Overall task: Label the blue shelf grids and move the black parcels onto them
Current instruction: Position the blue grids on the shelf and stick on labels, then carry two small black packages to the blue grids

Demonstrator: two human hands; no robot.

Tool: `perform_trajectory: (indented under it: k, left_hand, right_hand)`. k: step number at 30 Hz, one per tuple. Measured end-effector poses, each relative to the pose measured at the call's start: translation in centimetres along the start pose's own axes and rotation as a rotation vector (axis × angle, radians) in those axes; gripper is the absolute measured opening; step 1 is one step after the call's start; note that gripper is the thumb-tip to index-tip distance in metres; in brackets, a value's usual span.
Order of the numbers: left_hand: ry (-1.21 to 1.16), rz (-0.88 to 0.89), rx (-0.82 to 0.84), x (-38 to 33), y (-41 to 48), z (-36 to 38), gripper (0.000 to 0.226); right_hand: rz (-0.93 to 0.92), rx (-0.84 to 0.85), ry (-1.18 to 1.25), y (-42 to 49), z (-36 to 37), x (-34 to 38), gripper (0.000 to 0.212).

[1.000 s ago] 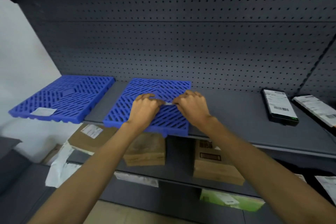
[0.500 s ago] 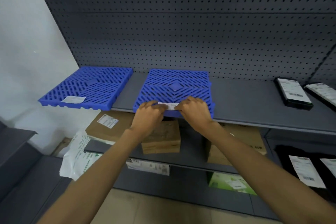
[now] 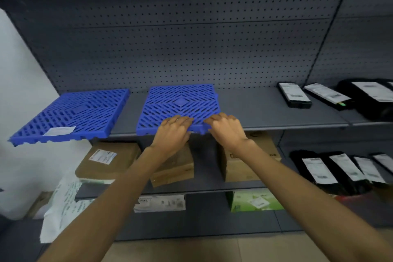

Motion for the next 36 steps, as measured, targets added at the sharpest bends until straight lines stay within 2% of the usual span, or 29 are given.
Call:
perform_trajectory:
  k: [9,15,26,36]
  left_hand:
    - [-0.02,0.197,0.012,-13.5,6.3,1.1,0.049]
    - [-0.096,0.24,0.012,-23.5,10.5,2.2,0.049]
    - [-0.151,0.081,0.005,-35.8,19.4,4.8,0.052]
    - [-0.141,-0.058,0.04,-37.3,28.3,9.9,0.059]
  right_hand:
    - [0.275,0.143,-0.029,-10.4,1.2,-14.6,0.036]
    - [0.433,0.164,-0.056,-16.7,2.3,-25.0,0.033]
    - [0.374,0.155,-0.051,-17.8,5.0,-40.2,0.038]
    - [0.317,0.175,0.038,-10.4,10.9,-46.8,0.047]
Point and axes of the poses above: each hand's wrist, its own y-axis towards the middle knuckle, its own z-axis out of the palm, x = y × z, the point moved 5 cm from there along y, towards the middle knuckle, and after that the axes turned 7 degrees about -y, right-handed, at the moved point
